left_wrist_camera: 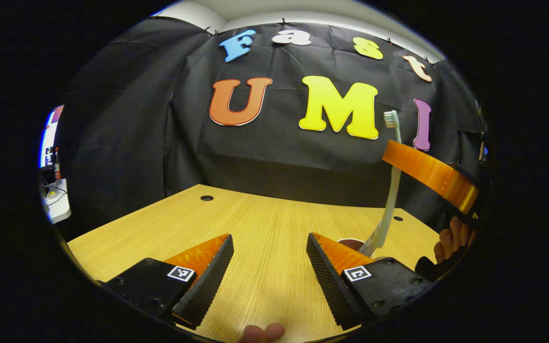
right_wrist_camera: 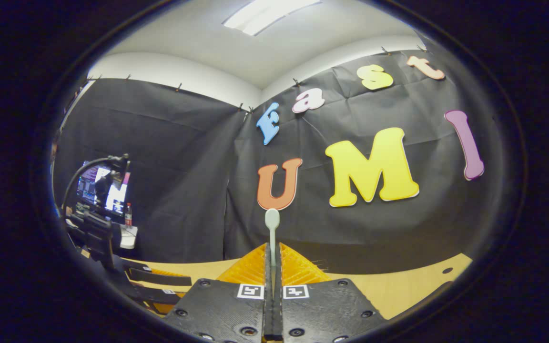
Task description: Put the toothbrush and toothpaste on the desktop into the cup, then pick up the cup and place it on the coaster on the desktop.
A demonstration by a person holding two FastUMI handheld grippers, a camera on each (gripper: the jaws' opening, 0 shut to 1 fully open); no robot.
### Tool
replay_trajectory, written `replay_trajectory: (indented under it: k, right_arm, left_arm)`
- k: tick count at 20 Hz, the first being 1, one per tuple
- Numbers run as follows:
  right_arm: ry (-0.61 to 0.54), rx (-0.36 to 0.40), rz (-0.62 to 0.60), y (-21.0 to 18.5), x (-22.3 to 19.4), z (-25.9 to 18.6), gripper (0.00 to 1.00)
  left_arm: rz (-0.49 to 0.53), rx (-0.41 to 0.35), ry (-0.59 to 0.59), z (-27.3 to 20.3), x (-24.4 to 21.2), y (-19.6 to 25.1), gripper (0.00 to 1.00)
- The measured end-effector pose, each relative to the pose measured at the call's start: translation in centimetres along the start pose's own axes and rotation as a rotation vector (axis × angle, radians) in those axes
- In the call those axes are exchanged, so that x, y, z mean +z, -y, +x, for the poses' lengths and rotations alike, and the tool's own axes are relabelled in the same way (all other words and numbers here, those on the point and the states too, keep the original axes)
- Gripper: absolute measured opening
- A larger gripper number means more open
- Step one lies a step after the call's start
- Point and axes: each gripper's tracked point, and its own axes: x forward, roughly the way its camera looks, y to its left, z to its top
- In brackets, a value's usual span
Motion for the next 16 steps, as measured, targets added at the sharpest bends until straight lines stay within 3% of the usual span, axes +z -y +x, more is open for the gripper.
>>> replay_trajectory:
  k: [5, 8, 13, 16]
  right_arm:
    - [-0.059, -0.082, 0.031, 2.6, -4.3, 2.6, 0.00]
    - [-0.057, -0.100, 0.052, 3.3, -4.3, 2.4, 0.00]
    - [-0.052, -0.072, 0.048, 3.0, -4.4, 2.0, 0.04]
    - [-0.066, -0.083, 0.034, 3.5, -5.0, 0.6, 0.53]
  left_arm:
    - [0.000, 0.012, -0.010, -0.2, -0.6, -1.1, 0.98]
    - [-0.003, 0.012, -0.008, -0.3, -0.4, -1.1, 0.98]
    - [-0.005, 0.018, -0.005, 0.0, -0.2, -1.0, 0.98]
    - [-0.005, 0.016, -0.009, -0.1, 0.0, -0.7, 0.98]
